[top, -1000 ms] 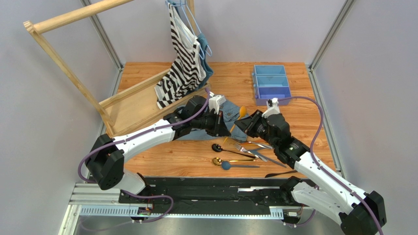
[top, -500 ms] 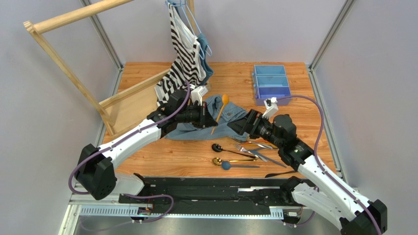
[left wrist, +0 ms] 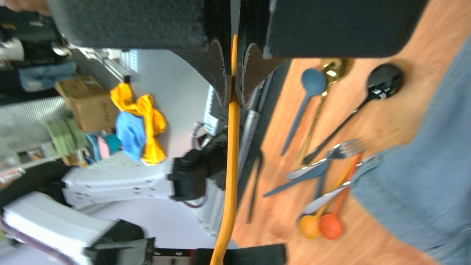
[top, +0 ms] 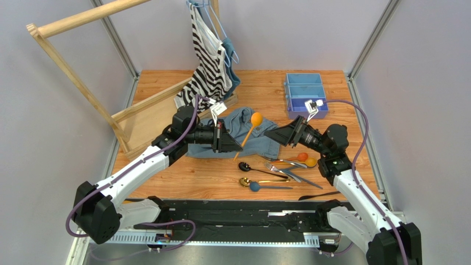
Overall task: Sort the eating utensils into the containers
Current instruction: Pick up the spoon from the center of the board.
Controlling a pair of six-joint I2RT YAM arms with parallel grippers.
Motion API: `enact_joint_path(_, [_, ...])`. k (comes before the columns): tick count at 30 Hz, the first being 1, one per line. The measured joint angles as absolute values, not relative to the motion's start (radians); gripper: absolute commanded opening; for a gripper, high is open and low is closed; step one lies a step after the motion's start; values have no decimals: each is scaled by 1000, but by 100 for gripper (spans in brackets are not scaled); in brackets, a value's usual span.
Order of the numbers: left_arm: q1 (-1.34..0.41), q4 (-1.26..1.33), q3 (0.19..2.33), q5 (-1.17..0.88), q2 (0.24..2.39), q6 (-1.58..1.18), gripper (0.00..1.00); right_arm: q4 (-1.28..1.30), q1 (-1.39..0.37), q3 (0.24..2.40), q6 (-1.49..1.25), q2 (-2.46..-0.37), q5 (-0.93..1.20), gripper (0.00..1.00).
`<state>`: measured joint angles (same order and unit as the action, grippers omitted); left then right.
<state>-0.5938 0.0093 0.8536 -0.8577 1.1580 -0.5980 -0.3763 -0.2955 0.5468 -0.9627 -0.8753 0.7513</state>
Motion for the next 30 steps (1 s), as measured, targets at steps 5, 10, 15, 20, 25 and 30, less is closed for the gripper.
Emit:
enact_joint_path(5, [-599,105,816,-963,1145,-635,0,-607,-294,536,-1113,-942,857,95])
enact_joint_path(10, [-620,140,810,-1003,1123,-649,0,-768,-294,536,-1211,-950,890,80])
enact_joint_path(15, [-648,155,810,-1015,1117,-650,0,-844,-294,537,-1272,-992,898,71])
enact_joint_path(20, [-665,152,810,-1012,1118,-650,0,-902,-294,537,-1336,-1042,901,40])
enact_joint_path(25, [-670,145,810,-1003,1130,-649,0,-955,-296,538,-1369,-1044,910,14])
enact_joint_path(30, [-674,124,810,-986,1147,-637,6,-979,-301,538,-1393,-1042,917,0])
